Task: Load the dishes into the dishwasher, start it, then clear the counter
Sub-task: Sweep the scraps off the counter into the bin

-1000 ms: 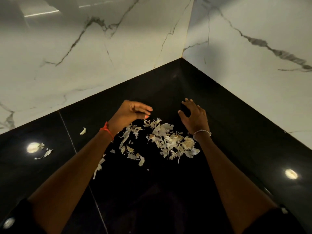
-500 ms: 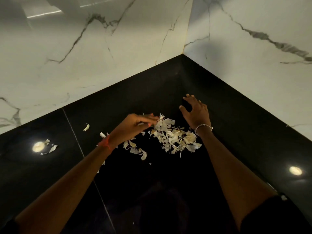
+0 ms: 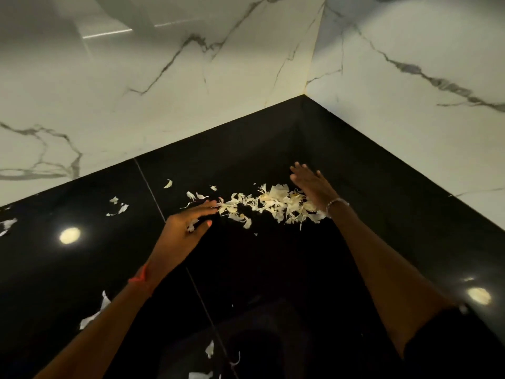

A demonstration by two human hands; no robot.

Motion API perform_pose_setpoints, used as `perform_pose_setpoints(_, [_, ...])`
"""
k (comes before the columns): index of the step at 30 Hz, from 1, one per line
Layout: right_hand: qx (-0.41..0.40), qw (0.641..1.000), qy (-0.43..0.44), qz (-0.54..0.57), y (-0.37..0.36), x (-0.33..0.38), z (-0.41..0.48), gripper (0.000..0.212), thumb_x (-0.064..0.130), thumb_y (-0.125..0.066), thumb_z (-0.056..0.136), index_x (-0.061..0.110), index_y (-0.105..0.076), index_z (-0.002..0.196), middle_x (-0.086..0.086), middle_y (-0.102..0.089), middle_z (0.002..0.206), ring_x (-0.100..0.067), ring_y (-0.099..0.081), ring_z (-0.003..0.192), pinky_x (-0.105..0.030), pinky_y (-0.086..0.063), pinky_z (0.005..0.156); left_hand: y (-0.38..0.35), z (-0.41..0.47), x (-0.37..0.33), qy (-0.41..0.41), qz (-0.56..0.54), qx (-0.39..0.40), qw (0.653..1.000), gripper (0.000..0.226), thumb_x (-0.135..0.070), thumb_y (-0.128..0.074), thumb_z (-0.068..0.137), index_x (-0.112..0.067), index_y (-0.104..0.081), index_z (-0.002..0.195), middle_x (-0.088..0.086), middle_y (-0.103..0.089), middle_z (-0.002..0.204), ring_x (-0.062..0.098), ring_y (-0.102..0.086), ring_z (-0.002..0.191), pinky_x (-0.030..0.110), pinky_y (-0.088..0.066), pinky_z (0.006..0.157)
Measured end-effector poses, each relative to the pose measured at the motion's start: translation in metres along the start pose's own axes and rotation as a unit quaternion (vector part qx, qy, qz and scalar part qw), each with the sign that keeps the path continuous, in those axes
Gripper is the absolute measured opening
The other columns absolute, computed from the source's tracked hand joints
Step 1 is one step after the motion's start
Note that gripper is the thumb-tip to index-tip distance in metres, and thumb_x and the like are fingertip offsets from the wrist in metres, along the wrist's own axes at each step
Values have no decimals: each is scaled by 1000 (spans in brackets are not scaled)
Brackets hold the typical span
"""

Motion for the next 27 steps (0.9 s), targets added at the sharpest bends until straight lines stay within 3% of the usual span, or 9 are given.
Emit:
perform_pose_setpoints(4, [52, 976, 23, 210, -23, 46, -53, 48, 32, -28, 101, 17, -22, 145, -1, -20, 153, -18, -18, 142, -34, -7, 118, -14, -27, 0, 33, 0, -40, 999, 44, -13, -54, 90, -28, -42, 130, -17, -34, 140, -3, -23, 134, 27, -19, 112])
perform_pose_setpoints(7, [20, 951, 30, 307, -20, 53, -67, 51, 43, -27, 97, 22, -27, 144, 0, -21, 153, -17, -23, 139, -31, -19, 111, -14, -27, -2, 46, 32, -63, 996, 47, -17, -51, 92, -23, -40, 137, -12, -26, 148, 4, -18, 137, 27, -11, 109])
perform_pose_setpoints(11, [-33, 984, -45, 166, -25, 42, -51, 54, 43, -22, 98, 14, -23, 144, -5, -16, 154, -20, -13, 143, -35, -13, 117, -14, -21, 1, 62, 69, -35, 995, 50, -23, -49, 94, -21, -34, 141, -5, -21, 153, 10, -15, 141, 36, -12, 115])
perform_pose_setpoints(14, [2, 998, 34, 45, -45, 66, -56, 68, 55, -13, 92, 14, -19, 145, -4, -14, 155, -17, -9, 143, -34, -9, 116, -16, -21, 1, 76, 77, -30, 994, 51, -23, -48, 94, -18, -30, 142, -1, -21, 153, 14, -16, 141, 29, -12, 110])
perform_pose_setpoints(18, [21, 971, 54, 231, -38, 92, -53, 51, 37, -30, 99, 23, -17, 146, -5, -12, 155, -27, -40, 130, -29, -36, 101, -15, -21, 0, 96, 59, -33, 993, 53, -23, -50, 93, -16, -30, 142, 3, -26, 151, 17, -22, 140, 40, -22, 115])
perform_pose_setpoints(20, [-23, 974, 40, 222, -28, 89, -32, 52, 38, -30, 98, 20, -19, 146, -6, -12, 155, -18, -51, 118, -22, -39, 91, -15, -22, 0, 101, 54, -36, 993, 53, -22, -51, 93, -16, -31, 141, 3, -28, 150, 18, -24, 139, 41, -24, 114])
perform_pose_setpoints(22, [-20, 982, 14, 185, -28, 84, -7, 56, 41, -32, 97, 14, -20, 145, -8, -14, 155, -21, -43, 127, -31, -38, 101, -14, -22, 0, 100, 51, -44, 993, 52, -22, -52, 92, -16, -33, 140, 3, -30, 149, 17, -26, 138, 40, -25, 114])
perform_pose_setpoints(24, [1, 991, 9, 137, -33, 87, 7, 60, 44, -31, 97, 10, -20, 145, -9, -19, 154, -24, -20, 141, -41, -23, 115, -14, -22, -1, 100, 47, -49, 993, 52, -21, -53, 91, -15, -34, 140, 3, -32, 148, 17, -28, 137, 40, -28, 113])
perform_pose_setpoints(27, [30, 993, 67, 89, -47, 105, 1, 60, 46, -30, 96, 15, -17, 146, -4, -14, 155, -20, -9, 143, -38, -10, 116, -14, -21, -2, 96, 29, -66, 993, 51, -19, -54, 90, -14, -36, 138, 3, -36, 145, 16, -34, 134, 33, -31, 110])
Point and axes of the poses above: each hand's wrist, its own z-axis towards the middle knuckle, its own y-axis out of the back of the hand, x = y × z, the point moved 1 cm from there along z, towards the middle knuckle
